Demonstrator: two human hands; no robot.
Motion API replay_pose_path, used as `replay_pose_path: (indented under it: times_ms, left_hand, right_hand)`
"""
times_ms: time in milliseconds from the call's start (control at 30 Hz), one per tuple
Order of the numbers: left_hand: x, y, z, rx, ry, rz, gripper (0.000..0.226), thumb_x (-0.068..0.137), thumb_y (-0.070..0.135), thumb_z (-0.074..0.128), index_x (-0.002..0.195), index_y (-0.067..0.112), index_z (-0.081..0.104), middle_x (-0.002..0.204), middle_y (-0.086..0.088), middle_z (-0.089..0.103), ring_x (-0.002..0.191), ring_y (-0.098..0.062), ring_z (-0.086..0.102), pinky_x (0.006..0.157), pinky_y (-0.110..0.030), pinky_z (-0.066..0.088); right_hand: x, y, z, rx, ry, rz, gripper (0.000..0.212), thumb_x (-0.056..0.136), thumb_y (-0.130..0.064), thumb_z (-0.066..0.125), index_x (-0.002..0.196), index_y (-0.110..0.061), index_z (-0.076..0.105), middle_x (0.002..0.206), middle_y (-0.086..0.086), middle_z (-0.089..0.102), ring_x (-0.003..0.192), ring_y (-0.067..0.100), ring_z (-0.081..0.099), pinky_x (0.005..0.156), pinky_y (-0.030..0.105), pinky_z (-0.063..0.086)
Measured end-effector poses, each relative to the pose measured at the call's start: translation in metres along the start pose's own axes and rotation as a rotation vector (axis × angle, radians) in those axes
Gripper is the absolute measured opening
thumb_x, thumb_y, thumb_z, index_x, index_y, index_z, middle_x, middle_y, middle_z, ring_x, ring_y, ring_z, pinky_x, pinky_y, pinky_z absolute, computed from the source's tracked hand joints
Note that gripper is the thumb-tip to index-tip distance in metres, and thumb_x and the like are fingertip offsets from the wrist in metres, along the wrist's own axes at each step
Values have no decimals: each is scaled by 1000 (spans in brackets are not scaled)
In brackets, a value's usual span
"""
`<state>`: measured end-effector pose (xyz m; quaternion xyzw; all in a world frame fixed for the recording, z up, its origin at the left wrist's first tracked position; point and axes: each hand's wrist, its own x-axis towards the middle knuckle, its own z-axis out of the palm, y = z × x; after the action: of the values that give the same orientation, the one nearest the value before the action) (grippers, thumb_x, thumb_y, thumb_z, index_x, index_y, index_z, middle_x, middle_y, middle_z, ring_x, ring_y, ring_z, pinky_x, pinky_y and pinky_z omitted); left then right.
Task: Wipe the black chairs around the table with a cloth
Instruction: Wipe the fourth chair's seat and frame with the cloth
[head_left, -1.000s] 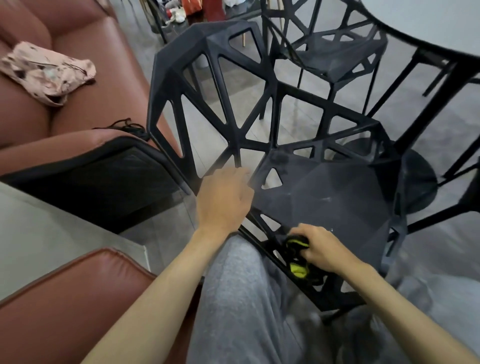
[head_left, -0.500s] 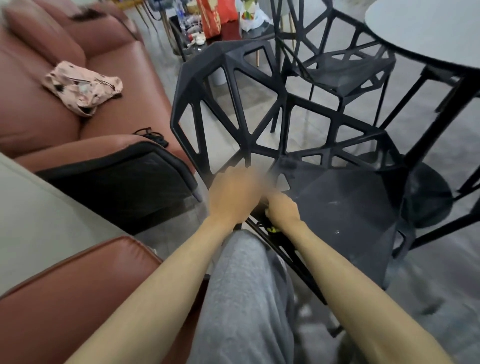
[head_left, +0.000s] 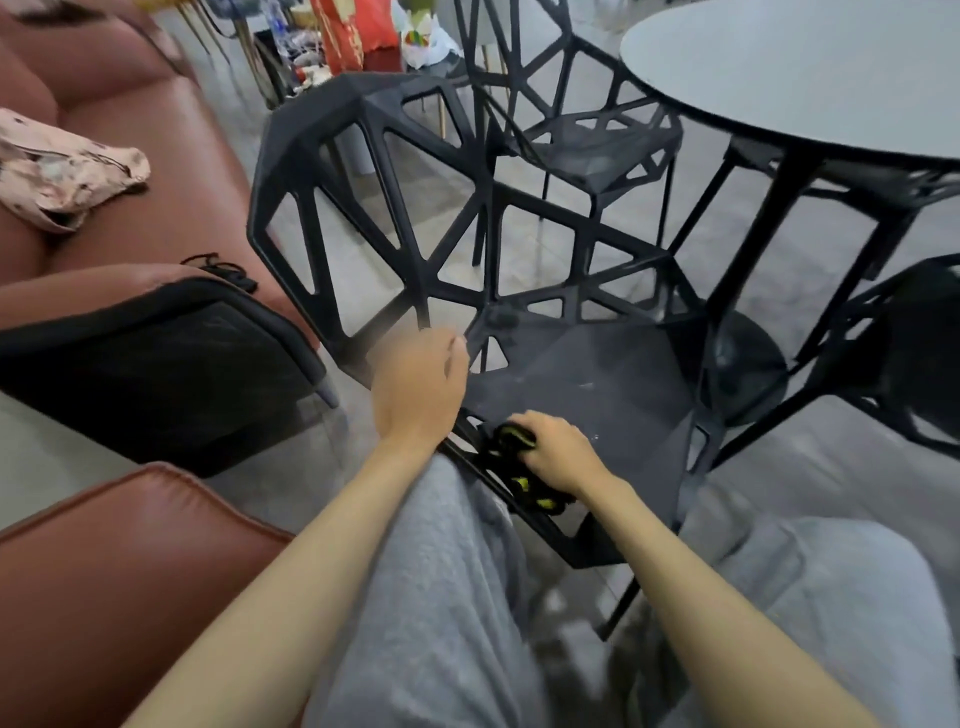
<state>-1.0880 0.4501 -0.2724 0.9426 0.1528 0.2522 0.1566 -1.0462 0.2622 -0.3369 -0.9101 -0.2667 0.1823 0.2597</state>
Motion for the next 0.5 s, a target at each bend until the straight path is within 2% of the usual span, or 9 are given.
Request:
replay_pose_path:
  times_ms: [100, 200, 300, 400, 500]
  left_hand:
    - [0, 6, 3, -10, 9, -60, 34, 106, 42, 39, 96, 25, 67, 88, 10, 66, 86, -18, 58, 81, -42, 49]
    - [0, 5, 5, 48, 3, -69, 34, 103, 49, 40, 98, 27, 66, 92, 11, 67, 91, -17, 58, 84, -38, 47]
    - [0, 6, 9, 97, -15, -61, 38, 101, 54, 39, 96, 28, 66, 90, 12, 66, 88, -16, 57, 82, -38, 48]
    - [0, 5, 10, 137, -32, -54, 42, 101, 57, 38, 97, 27, 67, 92, 11, 68, 88, -17, 57, 80, -38, 47]
    - [-1, 8, 9, 166, -48, -55, 44, 100, 58, 38, 98, 26, 67, 95, 9, 70, 90, -19, 59, 80, -38, 46]
  right_hand:
    - [-11, -12, 2, -33, -4, 33, 41, 85, -10, 55, 117, -33, 66, 115, -3, 65, 108, 32, 62, 86, 43, 52]
    - [-55, -3, -10, -87, -68, 80, 49, 84, -11, 55, 122, -40, 64, 112, -7, 63, 108, 28, 61, 86, 41, 52]
    - [-93, 3, -20, -152, -87, 20, 49, 85, -12, 56, 123, -42, 62, 109, -11, 57, 106, 22, 55, 83, 41, 52]
    - [-68, -10, -10, -223, -5, 13, 40, 87, -14, 54, 121, -35, 59, 107, -5, 57, 105, 28, 58, 78, 42, 52]
    - [-15, -24, 12, -171, 61, 72, 24, 87, -12, 55, 110, -22, 55, 99, 2, 53, 99, 37, 61, 69, 39, 43]
